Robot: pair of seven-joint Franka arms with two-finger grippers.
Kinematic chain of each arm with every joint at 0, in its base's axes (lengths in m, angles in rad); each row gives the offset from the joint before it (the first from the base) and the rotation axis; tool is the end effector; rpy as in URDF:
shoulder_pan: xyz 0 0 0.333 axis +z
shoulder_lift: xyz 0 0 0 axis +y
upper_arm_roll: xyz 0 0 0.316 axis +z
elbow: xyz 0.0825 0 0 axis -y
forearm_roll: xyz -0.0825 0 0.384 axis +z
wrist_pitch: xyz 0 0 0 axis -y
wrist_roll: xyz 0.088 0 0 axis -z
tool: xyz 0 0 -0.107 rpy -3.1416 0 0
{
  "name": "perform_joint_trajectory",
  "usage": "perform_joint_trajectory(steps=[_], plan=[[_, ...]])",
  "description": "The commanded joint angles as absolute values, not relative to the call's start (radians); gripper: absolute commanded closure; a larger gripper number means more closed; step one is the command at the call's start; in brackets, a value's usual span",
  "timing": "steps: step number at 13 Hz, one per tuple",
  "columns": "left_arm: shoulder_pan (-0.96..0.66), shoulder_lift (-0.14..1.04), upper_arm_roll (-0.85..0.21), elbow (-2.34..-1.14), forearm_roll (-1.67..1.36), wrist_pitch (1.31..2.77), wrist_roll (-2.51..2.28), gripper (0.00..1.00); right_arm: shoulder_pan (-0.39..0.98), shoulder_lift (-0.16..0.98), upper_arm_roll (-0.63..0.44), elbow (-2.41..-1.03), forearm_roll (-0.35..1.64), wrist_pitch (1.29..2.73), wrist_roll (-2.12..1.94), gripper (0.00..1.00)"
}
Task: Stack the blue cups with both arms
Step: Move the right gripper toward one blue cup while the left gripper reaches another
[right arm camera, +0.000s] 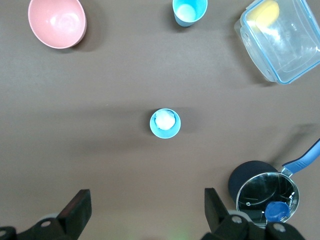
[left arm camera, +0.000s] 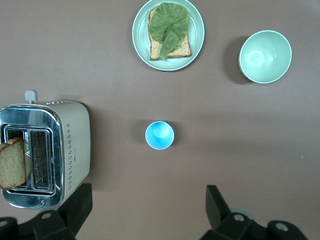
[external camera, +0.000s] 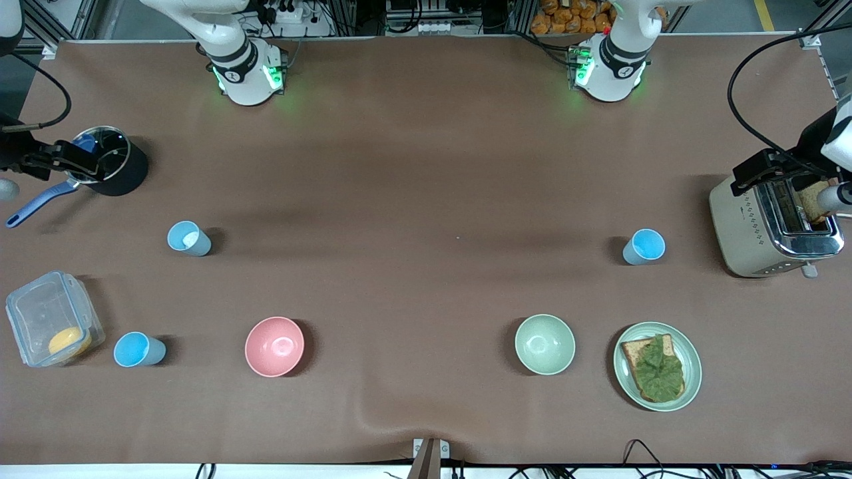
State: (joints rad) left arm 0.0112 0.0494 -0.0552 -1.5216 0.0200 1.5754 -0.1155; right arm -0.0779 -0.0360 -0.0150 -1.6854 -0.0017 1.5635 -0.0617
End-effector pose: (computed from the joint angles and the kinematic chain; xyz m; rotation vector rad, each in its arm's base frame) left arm 0.5700 -0.0221 0.6204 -3.1227 -0.1117 -0.0091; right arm 0.5365 -0.0503 0.5897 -3.1329 0.0487 0.1344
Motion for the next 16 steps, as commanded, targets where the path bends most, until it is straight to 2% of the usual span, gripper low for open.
perform_joint_trajectory(steps=[1, 6, 9, 11, 14, 16], plan=[[0.008, 0.043, -0.049, -1.509, 0.005, 1.555, -0.098, 0.00, -0.078, -0.006, 0.008, -1.605, -0.047, 1.517, -0.044, 0.00], [0.015, 0.046, -0.046, -1.503, 0.014, 1.555, -0.083, 0.00, -0.066, -0.008, 0.005, -1.609, -0.049, 1.514, -0.046, 0.00], [0.020, 0.051, -0.046, -1.575, 0.012, 1.569, -0.078, 0.00, -0.067, -0.002, 0.006, -1.611, -0.049, 1.516, -0.041, 0.00], [0.058, 0.038, -0.048, -1.700, 0.012, 1.676, -0.077, 0.00, -0.066, 0.002, 0.008, -1.611, -0.049, 1.516, -0.041, 0.00], [0.104, 0.011, -0.046, -1.967, 0.017, 1.961, -0.065, 0.00, -0.067, 0.008, 0.008, -1.612, -0.049, 1.516, -0.038, 0.00], [0.140, 0.035, -0.048, -2.098, 0.017, 2.134, 0.003, 0.00, -0.080, 0.024, 0.006, -1.611, -0.051, 1.525, -0.037, 0.00]])
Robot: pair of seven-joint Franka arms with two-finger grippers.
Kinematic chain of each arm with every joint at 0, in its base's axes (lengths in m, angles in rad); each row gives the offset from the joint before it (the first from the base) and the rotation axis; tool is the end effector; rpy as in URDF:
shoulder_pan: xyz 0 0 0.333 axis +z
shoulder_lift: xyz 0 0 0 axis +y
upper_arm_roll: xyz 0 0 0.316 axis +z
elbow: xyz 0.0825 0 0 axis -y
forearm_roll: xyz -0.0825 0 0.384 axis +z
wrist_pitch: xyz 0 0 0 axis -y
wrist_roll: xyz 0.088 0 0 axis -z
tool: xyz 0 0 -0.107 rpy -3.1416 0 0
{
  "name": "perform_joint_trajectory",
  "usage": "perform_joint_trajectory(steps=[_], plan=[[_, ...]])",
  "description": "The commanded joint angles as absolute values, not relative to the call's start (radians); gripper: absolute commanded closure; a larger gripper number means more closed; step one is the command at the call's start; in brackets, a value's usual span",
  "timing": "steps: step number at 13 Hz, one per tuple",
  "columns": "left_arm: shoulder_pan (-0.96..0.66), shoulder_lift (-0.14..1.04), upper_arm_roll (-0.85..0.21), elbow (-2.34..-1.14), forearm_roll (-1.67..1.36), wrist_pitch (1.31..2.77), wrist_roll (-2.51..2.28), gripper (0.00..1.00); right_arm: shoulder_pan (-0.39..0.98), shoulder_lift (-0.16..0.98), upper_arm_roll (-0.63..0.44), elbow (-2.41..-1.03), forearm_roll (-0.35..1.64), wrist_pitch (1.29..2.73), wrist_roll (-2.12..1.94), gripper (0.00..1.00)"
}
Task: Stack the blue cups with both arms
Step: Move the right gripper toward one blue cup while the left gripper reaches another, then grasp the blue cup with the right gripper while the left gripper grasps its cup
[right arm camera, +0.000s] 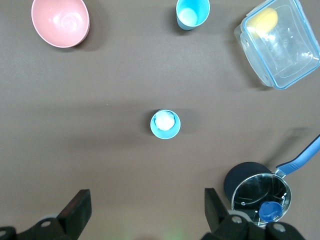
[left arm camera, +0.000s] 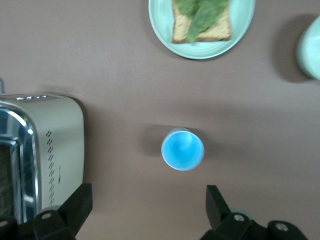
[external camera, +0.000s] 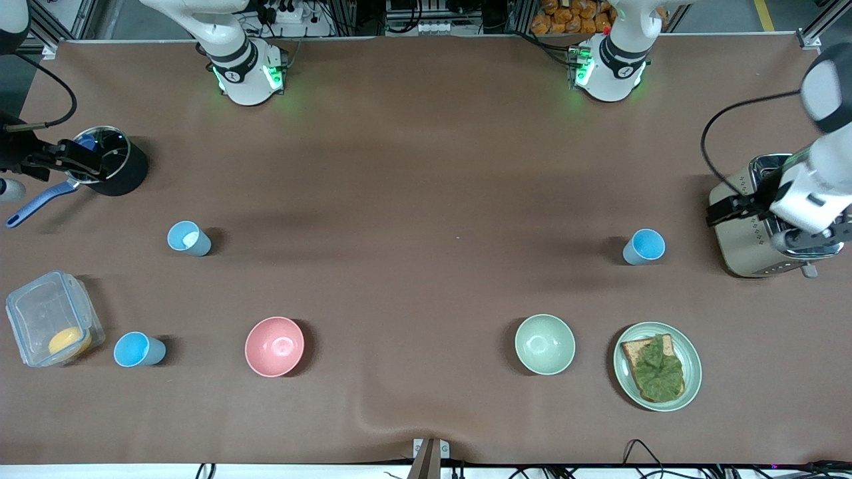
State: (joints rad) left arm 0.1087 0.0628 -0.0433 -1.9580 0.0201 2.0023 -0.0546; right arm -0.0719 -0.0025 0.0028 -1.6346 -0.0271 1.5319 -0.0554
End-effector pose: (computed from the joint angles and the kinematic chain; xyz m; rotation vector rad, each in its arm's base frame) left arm 0.5685 0.0388 0.4419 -3.1212 -0.1742 0.0289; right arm 0.5454 -0.0407 0.5928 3.1167 -0.0209 -0.1586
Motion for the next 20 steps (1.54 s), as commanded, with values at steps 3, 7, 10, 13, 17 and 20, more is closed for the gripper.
perform_joint_trajectory(steps=[3, 7, 10, 13, 17, 20], plan=[[0.141, 0.090, -0.048, -2.223, 0.017, 2.314, 0.009, 0.00, -0.069, 0.144, 0.006, -1.608, -0.054, 1.514, -0.040, 0.00], [0.130, 0.178, -0.049, -2.232, 0.015, 2.370, 0.008, 0.00, -0.135, 0.241, 0.003, -1.656, -0.063, 1.604, -0.049, 0.00], [0.106, 0.253, -0.049, -2.223, 0.015, 2.420, -0.003, 0.19, -0.144, 0.236, 0.003, -1.820, -0.066, 1.799, -0.051, 0.00], [0.104, 0.299, -0.051, -2.218, 0.015, 2.460, -0.005, 0.46, -0.176, 0.242, 0.003, -1.961, -0.086, 1.980, -0.087, 0.00], [0.074, 0.298, -0.060, -2.165, 0.014, 2.424, -0.064, 1.00, -0.212, 0.325, 0.003, -2.005, -0.087, 2.092, -0.144, 0.00], [0.074, 0.269, -0.100, -2.048, 0.014, 2.280, -0.116, 1.00, -0.212, 0.373, 0.003, -2.005, -0.101, 2.094, -0.146, 0.00]])
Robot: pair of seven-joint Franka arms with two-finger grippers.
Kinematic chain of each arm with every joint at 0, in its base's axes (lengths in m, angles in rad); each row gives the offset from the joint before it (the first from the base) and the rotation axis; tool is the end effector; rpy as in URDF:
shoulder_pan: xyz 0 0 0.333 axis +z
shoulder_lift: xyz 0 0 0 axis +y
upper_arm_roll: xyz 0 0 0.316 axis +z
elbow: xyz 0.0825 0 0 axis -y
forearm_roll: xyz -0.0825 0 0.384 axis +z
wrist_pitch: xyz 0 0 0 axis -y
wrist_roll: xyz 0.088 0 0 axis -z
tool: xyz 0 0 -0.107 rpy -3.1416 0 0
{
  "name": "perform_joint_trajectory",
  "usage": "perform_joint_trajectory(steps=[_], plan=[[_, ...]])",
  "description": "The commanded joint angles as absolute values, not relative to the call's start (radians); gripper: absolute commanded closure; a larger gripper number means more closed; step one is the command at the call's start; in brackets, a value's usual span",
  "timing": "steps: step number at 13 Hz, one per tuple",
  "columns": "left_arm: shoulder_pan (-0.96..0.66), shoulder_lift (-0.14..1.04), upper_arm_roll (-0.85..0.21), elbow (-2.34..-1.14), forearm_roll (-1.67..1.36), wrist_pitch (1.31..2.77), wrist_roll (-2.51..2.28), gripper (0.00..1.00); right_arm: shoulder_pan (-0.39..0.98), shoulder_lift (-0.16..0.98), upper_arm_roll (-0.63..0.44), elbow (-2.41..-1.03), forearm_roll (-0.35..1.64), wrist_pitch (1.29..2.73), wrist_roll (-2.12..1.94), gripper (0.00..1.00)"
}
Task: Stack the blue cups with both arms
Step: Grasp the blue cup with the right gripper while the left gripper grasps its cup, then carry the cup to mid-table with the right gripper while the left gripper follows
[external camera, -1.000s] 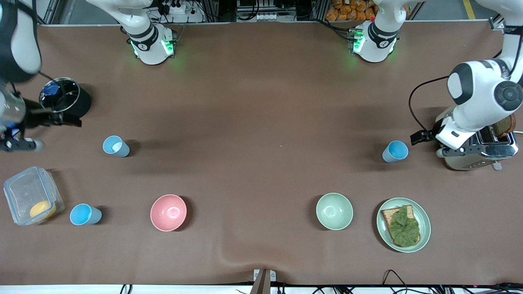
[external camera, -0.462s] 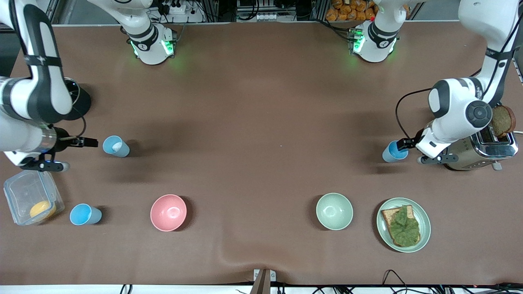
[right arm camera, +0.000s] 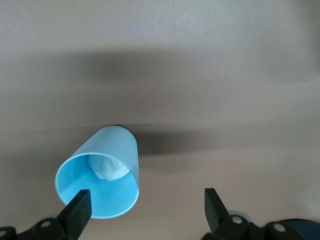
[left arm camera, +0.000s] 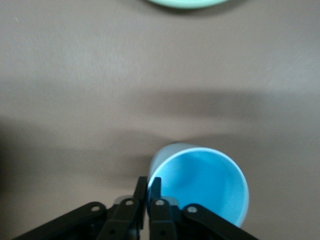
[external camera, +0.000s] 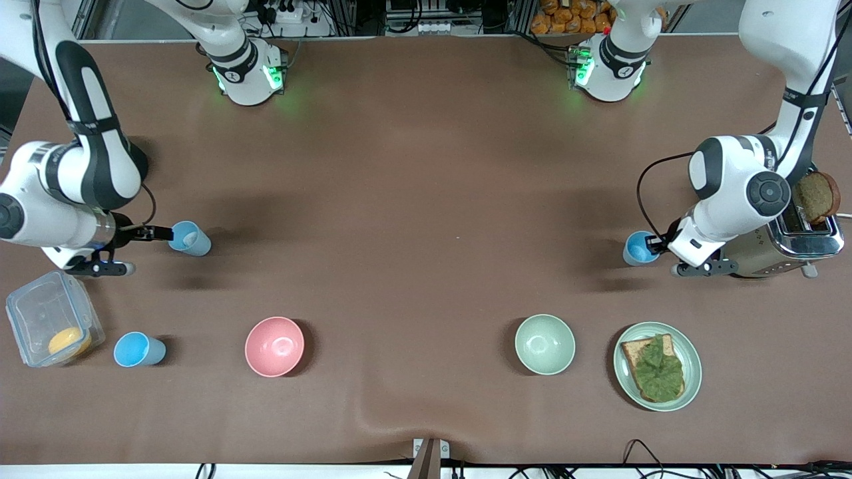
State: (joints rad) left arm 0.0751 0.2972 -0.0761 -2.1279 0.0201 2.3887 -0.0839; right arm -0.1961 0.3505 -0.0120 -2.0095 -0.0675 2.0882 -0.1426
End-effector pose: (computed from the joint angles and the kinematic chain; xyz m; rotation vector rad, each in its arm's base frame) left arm 0.5699 0.0000 0.2659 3.1318 0.1111 -0.0560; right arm 0.5582 -0.1212 0.2604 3.1016 -0.0371 -0.4334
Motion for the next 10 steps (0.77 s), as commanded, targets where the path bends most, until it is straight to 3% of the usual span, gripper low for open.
perform_joint_trajectory(steps=[1, 3, 7, 8, 10], plan=[[0.077, 0.270, -0.136, -1.983, 0.012, 2.213, -0.130, 1.00, -0.213, 0.383, 0.003, -2.005, -0.101, 2.094, -0.146, 0.00], [0.068, 0.279, -0.161, -1.854, 0.005, 2.107, -0.138, 1.00, -0.216, 0.399, 0.003, -2.003, -0.100, 2.094, -0.144, 0.00], [0.040, 0.284, -0.247, -1.672, 0.000, 1.956, -0.292, 1.00, -0.218, 0.419, 0.005, -2.005, -0.091, 2.082, -0.130, 0.92], [0.017, 0.297, -0.252, -1.623, -0.002, 1.930, -0.313, 1.00, -0.218, 0.425, 0.005, -2.005, -0.084, 2.077, -0.129, 1.00], [-0.040, 0.340, -0.252, -1.562, -0.002, 1.922, -0.365, 1.00, -0.218, 0.428, 0.005, -2.000, -0.060, 2.054, -0.127, 1.00]])
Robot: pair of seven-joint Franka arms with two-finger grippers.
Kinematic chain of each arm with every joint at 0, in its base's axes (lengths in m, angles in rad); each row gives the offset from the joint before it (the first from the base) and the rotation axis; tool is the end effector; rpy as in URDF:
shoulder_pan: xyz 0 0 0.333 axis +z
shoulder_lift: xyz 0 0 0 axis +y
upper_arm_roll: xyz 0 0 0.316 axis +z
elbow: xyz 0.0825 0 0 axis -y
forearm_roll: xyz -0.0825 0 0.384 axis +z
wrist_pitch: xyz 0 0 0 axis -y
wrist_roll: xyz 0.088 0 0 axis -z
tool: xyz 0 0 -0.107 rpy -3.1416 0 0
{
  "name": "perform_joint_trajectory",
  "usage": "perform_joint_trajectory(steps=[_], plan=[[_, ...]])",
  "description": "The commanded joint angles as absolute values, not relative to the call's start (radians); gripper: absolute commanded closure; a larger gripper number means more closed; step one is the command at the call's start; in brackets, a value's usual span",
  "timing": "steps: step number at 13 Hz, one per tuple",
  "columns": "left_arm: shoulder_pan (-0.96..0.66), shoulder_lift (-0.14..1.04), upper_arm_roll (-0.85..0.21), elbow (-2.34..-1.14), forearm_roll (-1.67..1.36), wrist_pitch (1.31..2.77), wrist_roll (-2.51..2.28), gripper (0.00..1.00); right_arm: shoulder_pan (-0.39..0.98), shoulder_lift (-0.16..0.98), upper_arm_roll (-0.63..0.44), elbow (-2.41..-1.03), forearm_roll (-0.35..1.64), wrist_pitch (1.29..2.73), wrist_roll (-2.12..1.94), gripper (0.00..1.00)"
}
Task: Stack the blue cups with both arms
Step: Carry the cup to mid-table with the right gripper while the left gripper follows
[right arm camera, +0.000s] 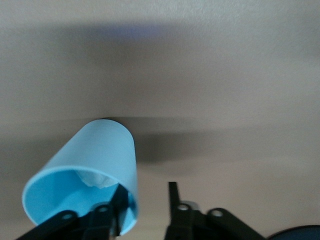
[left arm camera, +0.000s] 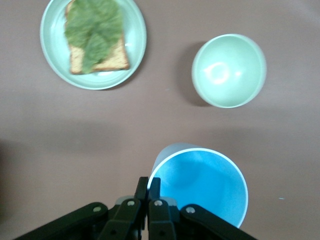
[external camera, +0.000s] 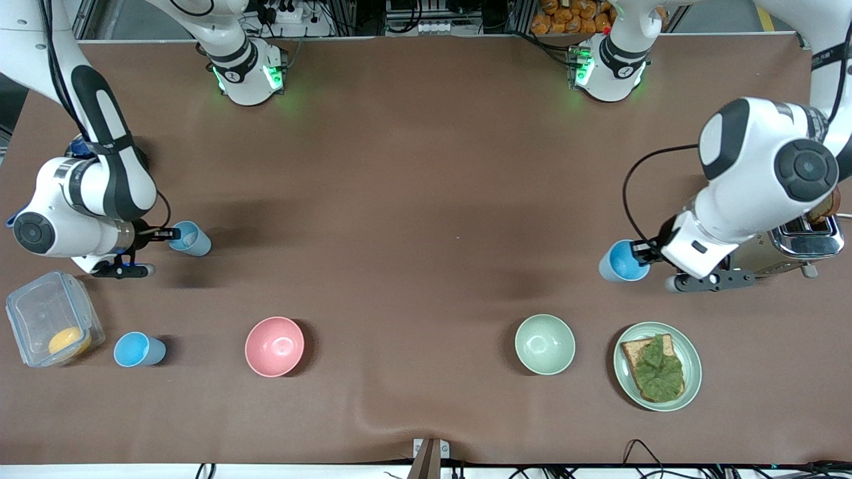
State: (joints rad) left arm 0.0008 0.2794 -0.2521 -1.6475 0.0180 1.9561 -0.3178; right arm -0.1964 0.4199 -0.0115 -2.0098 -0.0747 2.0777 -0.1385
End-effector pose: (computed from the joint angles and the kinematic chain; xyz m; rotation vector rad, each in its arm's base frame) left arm 0.6287 -0.1450 0.4581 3.0790 0.1089 0.0338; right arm 0.5504 -0.1199 0.2204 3.0899 -0.0330 -0.5583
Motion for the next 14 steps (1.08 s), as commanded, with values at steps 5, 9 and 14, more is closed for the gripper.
perform_joint_trajectory(steps=[5, 9, 14], plan=[[-0.087, 0.388, -0.252, -1.514, 0.000, 1.924, -0.465, 1.00, -0.134, 0.428, 0.011, -1.962, -0.021, 1.994, -0.020, 1.00], [-0.103, 0.406, -0.252, -1.511, 0.000, 1.939, -0.483, 1.00, 0.029, 0.434, 0.011, -1.864, 0.083, 1.893, 0.194, 1.00], [-0.109, 0.422, -0.252, -1.502, 0.002, 1.948, -0.485, 1.00, 0.266, 0.495, 0.011, -1.725, 0.254, 1.861, 0.506, 1.00]])
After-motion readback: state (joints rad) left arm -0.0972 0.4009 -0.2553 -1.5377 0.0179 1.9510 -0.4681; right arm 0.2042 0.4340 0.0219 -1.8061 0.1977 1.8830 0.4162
